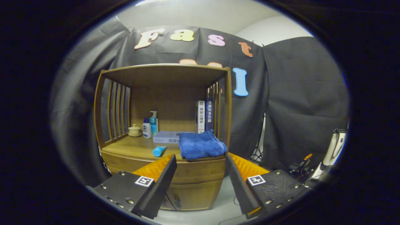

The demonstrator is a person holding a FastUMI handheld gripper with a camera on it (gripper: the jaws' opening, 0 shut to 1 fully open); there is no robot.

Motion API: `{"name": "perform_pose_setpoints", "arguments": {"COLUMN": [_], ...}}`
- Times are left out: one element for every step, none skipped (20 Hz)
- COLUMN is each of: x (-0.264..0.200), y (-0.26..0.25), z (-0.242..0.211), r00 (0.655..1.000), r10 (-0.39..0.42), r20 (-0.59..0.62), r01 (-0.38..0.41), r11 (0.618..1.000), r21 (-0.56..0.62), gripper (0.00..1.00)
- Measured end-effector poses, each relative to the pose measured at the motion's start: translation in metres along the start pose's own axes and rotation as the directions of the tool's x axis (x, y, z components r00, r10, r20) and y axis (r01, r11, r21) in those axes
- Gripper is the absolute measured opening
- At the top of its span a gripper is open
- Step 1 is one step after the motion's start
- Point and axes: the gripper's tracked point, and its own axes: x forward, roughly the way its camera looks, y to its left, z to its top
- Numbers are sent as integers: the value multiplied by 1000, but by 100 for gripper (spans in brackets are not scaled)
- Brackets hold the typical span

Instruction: Pull open the drawer, take out the items inside it, and place them on the countertop above the cabinet.

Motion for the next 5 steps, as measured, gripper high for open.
{"name": "perform_pose_setpoints", "arguments": {"x": [-1,-2,-2,-3,-4], "y": [1,1,2,2,3], "z": [1,2,3,3,4], "r00": [1000,1000,1000,1000,1000], "r10": [2,3,4,5,5], "r20": [2,6,8,10,10], "r01": [-2,-3,-4,-5,-5], "r11": [1000,1000,1000,1000,1000], "r21": [1,2,4,5,6], "gripper": [94,94,94,94,94]}}
